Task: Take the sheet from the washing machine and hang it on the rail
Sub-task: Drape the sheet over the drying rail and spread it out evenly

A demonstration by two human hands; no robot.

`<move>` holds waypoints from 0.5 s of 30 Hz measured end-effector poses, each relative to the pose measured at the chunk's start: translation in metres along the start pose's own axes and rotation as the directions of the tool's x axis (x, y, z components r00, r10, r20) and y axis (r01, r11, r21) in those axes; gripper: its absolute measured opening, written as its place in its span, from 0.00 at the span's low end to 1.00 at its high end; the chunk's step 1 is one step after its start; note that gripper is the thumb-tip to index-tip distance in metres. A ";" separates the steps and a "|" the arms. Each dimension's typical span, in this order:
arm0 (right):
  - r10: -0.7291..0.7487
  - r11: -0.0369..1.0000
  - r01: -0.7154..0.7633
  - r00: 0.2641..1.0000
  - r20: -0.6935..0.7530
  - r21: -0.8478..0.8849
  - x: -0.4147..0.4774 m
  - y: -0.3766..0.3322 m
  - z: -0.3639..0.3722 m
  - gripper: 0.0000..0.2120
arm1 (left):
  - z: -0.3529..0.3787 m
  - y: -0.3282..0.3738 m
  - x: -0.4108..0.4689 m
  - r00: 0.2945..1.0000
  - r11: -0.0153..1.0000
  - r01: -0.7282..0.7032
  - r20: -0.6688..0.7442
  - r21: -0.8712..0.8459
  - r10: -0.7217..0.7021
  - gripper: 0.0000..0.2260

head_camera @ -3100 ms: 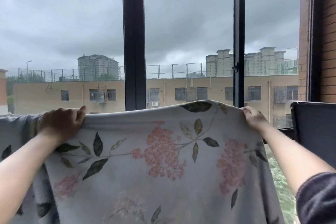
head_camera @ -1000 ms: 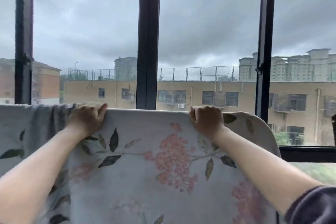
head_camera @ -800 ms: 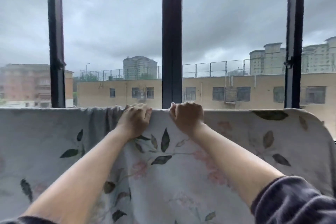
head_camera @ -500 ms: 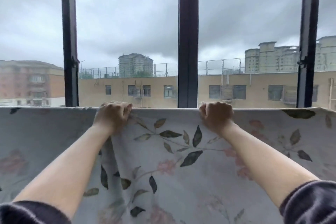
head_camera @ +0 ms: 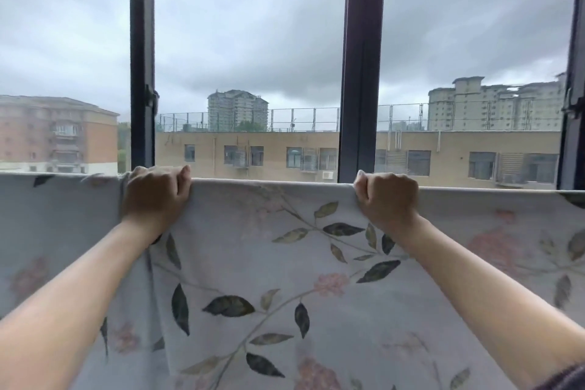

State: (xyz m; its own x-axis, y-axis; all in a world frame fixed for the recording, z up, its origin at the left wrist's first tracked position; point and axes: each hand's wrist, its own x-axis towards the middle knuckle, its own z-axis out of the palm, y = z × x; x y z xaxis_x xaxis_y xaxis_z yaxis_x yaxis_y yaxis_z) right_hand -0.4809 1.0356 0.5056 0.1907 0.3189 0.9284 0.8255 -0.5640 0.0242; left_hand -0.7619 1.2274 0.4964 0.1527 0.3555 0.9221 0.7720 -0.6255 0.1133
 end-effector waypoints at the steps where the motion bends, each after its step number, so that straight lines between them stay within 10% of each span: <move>1: -0.026 1.000 0.026 1.000 0.017 0.005 0.002 -0.024 0.001 0.29 | 0.002 0.003 -0.002 0.999 1.000 -0.012 -0.035 0.001 0.012 0.23; 15: -0.150 0.988 0.151 0.988 0.039 -0.021 0.011 -0.179 0.008 0.28 | 0.015 -0.072 0.014 0.983 0.978 -0.181 -0.061 -0.107 0.175 0.20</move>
State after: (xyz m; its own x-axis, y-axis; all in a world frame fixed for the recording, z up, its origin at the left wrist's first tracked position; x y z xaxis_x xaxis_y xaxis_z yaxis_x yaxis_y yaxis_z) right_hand -0.6224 1.1458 0.5082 0.0853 0.4291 0.8992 0.8332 -0.5256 0.1718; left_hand -0.8064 1.2881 0.4956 0.2478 0.1972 0.9485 0.6610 -0.7502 -0.0167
